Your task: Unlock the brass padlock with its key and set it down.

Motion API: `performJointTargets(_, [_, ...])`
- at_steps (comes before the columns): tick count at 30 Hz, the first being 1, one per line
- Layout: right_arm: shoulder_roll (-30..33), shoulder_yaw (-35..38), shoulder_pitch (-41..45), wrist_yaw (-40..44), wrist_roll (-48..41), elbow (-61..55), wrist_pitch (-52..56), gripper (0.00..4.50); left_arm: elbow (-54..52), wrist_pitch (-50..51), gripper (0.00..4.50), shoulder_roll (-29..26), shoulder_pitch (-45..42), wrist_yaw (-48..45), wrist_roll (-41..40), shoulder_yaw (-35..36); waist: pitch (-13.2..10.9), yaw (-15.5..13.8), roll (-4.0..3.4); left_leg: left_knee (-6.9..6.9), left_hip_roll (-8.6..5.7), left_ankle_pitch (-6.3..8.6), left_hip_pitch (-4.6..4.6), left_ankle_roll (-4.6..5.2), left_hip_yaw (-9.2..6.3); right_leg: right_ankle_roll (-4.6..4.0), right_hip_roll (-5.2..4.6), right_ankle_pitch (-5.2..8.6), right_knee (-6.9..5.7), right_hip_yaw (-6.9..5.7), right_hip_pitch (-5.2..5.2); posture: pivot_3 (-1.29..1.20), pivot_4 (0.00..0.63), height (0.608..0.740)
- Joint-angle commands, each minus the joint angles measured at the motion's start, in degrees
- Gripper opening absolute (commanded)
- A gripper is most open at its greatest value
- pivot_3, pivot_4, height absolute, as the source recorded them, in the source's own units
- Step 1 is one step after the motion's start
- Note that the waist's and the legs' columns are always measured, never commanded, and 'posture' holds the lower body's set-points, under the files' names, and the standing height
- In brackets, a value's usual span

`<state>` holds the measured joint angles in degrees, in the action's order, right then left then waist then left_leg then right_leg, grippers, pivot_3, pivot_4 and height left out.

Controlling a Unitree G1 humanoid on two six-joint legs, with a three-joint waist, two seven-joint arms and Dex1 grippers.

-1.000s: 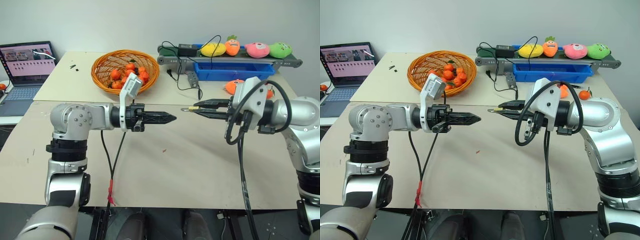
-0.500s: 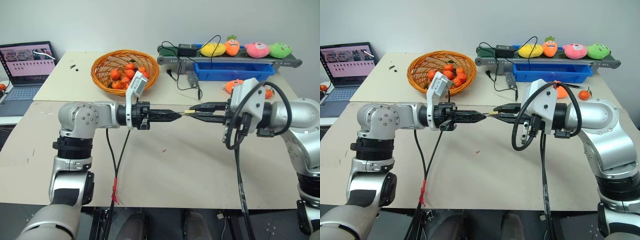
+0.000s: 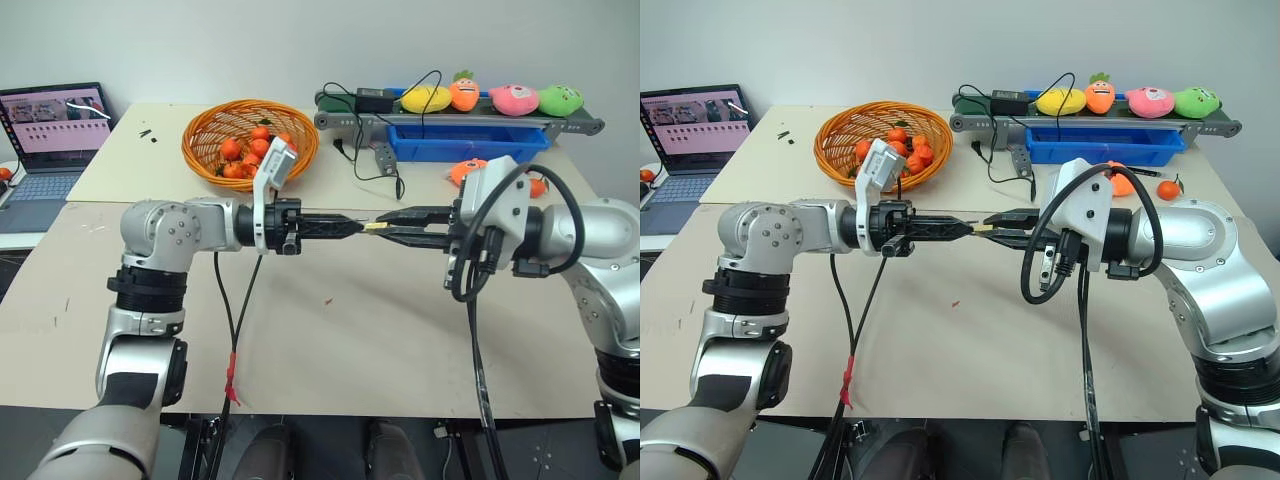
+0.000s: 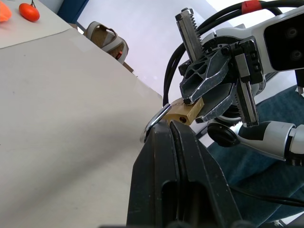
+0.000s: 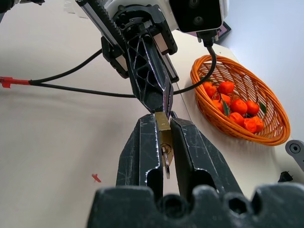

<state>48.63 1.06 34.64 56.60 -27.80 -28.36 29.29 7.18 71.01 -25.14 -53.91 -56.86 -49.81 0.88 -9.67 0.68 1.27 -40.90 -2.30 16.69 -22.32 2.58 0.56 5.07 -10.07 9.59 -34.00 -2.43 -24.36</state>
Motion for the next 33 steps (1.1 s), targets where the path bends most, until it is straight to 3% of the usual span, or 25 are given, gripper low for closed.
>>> performJointTargets(1, [0.9,3.0,1.0,-1.0,-1.6,-2.5,0.7,0.1,-0.7,-1.6,0.07,0.0,-1.8,-1.0,0.1,-0.1,0.0,0.0,0.0,0.0,0.0,0.0,0.0,0.0,0.0,0.0,0.0,0.0,0.0,0.0,0.0,0.0,0.15,0.74])
performJointTargets(33, [2.8,4.6,0.4,-3.3,-7.0,-6.8,5.2,0.1,1.0,-3.1,0.07,0.9,-2.7,-1.9,1.3,-1.2,0.0,0.0,0.0,0.01,0.01,0.01,-0.01,0.02,0.0,0.0,0.0,0.0,0.01,0.0,0.0,0.0,0.15,0.74])
